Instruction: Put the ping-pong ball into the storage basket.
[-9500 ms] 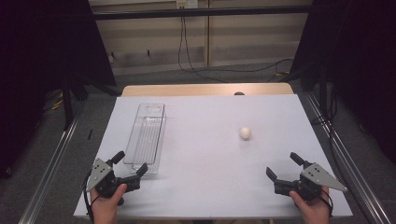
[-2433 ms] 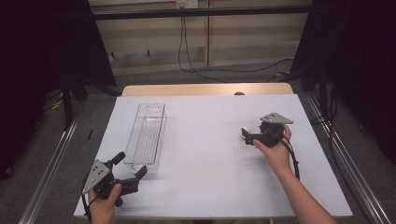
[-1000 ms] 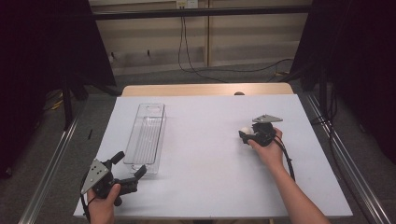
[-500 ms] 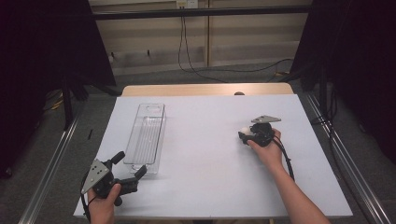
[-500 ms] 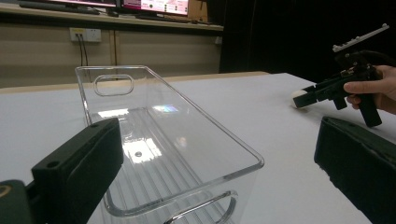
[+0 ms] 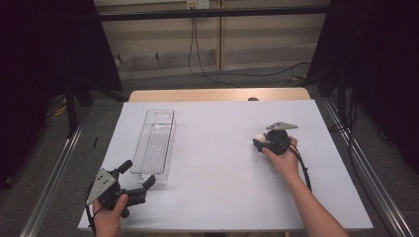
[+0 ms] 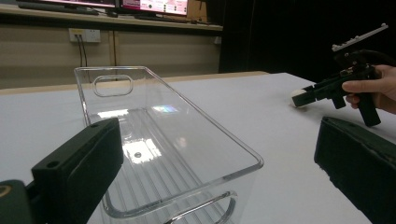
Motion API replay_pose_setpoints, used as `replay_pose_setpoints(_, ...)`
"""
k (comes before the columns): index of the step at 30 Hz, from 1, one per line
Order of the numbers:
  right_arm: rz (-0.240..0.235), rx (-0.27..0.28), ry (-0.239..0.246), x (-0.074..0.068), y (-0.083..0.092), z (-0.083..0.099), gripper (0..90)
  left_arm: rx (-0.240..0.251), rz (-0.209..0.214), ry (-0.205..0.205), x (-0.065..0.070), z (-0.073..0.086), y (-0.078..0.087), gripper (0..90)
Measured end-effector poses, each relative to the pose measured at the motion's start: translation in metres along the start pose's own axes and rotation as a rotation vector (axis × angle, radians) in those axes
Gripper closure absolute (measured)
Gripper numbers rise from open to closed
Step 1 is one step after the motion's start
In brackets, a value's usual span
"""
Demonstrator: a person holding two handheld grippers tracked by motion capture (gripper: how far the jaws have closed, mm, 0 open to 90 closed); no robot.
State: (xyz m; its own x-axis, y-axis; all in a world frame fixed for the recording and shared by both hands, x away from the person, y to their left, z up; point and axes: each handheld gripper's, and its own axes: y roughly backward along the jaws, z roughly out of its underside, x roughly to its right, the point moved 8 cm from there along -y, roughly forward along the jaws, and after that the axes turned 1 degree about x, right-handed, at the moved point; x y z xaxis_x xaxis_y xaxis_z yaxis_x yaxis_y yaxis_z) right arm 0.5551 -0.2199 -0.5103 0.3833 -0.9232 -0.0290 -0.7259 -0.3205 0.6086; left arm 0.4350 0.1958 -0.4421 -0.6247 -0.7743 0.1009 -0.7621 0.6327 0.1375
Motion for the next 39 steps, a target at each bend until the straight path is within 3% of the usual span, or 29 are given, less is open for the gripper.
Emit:
replay_pose_setpoints(24,0.010,0.012,0.010,0.001,0.003,-0.002,51.3,0.002,0.001,0.005,0.000,0.000,0.000,1.4)
replay_pose_setpoints(39,-0.042,0.041,0.026,-0.013,0.013,-0.011,51.3,0.003,0.007,0.005,0.002,0.000,-0.001,1.4)
